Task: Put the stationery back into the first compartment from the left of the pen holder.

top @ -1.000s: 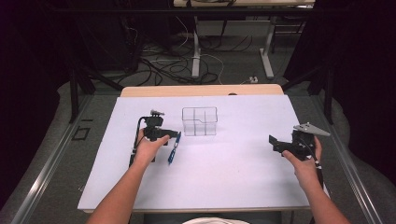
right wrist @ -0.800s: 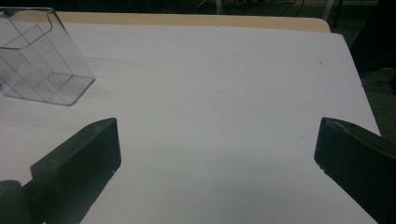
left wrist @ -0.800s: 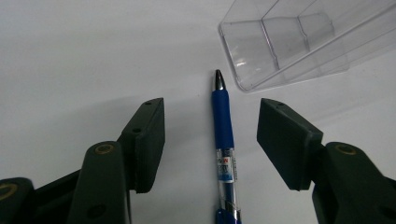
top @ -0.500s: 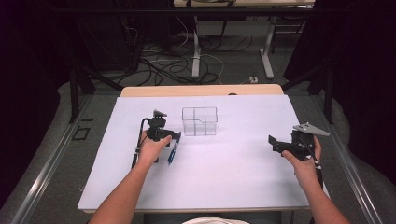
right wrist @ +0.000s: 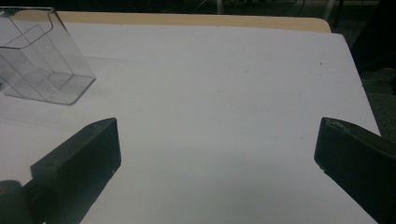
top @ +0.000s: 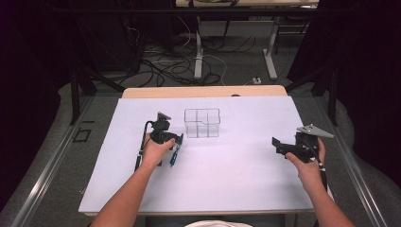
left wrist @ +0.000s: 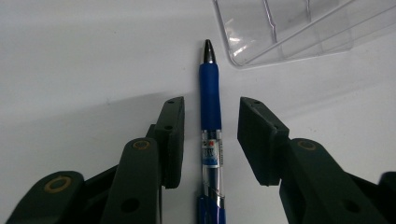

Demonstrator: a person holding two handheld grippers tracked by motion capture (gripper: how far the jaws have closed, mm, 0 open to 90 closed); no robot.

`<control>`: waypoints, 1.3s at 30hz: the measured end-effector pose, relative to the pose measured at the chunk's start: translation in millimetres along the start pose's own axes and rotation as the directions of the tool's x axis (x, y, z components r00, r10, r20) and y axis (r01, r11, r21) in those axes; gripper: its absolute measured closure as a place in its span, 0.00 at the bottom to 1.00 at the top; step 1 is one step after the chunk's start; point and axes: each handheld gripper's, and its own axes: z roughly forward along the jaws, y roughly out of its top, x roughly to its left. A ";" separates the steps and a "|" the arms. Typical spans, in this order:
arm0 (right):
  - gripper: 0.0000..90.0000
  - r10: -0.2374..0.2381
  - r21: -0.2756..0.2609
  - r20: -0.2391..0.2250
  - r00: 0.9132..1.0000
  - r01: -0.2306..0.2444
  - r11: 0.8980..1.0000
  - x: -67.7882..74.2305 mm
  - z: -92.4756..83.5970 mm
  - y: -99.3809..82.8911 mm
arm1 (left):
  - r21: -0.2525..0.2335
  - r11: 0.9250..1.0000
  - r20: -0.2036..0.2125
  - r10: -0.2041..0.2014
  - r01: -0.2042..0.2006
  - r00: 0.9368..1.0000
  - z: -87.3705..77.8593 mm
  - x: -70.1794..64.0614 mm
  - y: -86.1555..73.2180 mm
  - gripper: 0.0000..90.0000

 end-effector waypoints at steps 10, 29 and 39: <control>0.00 -0.002 0.000 0.000 1.000 0.002 1.000 -0.1 0.0 -0.1 | 0.019 1.000 -0.017 0.021 -0.021 1.000 6.9 -3.7 -0.4 0.74; 0.00 -0.004 0.002 0.000 1.000 0.004 1.000 0.0 0.4 -0.3 | 0.024 0.999 -0.037 0.037 -0.036 0.999 7.8 -4.8 -0.3 0.84; 0.00 -0.003 0.006 0.000 1.000 0.003 1.000 0.4 0.4 -0.3 | 0.024 0.999 -0.042 0.027 -0.026 0.999 8.0 -5.1 -0.2 0.87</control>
